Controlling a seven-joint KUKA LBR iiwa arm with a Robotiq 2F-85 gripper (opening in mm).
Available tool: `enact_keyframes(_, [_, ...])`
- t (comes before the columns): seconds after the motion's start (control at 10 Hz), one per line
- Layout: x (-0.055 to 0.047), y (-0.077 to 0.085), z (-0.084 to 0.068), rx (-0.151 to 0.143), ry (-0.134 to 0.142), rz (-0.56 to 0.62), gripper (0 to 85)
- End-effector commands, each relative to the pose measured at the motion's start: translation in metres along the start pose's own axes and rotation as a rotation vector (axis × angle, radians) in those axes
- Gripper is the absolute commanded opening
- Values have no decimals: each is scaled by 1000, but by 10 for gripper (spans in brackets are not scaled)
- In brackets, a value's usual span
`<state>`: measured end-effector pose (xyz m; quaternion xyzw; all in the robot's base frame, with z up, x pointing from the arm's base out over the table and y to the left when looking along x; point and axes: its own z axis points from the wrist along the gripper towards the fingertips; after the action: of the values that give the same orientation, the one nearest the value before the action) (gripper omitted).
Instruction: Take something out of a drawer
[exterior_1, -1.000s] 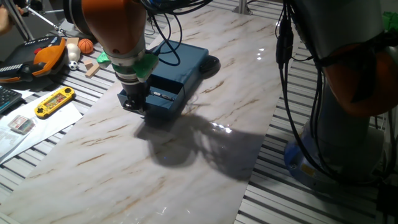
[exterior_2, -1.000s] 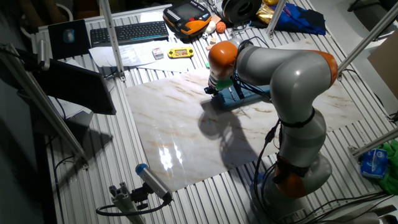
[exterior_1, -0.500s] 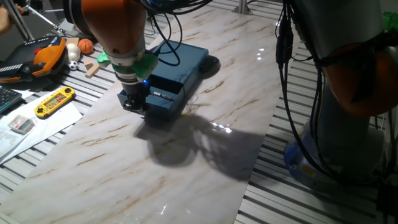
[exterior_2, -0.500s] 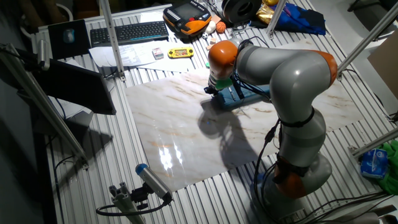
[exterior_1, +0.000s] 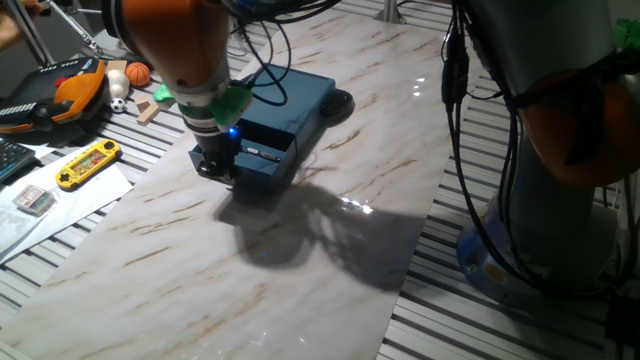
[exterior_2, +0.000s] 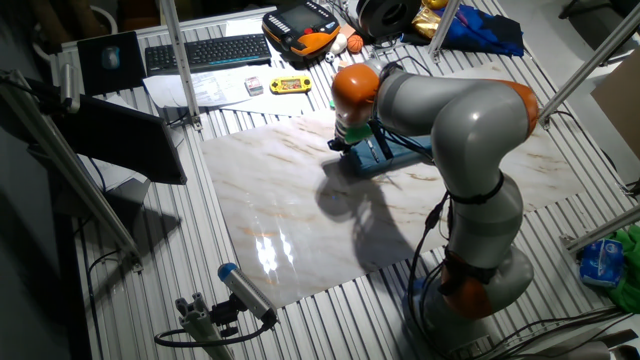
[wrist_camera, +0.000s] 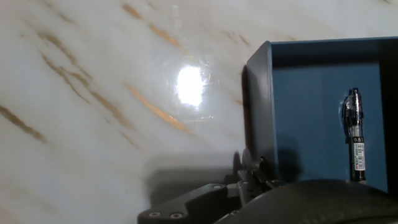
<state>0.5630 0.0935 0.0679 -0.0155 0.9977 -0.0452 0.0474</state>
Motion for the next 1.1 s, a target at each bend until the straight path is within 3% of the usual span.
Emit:
enact_keyframes(0.0, [0, 0, 0, 7, -3, -4, 0])
enact_keyframes(0.2, [0, 0, 0, 27, -7, 16, 0])
enact_keyframes(0.6, [0, 0, 0, 10, 4, 21, 0])
enact_keyframes(1.0, [0, 0, 0, 19, 6, -35, 0])
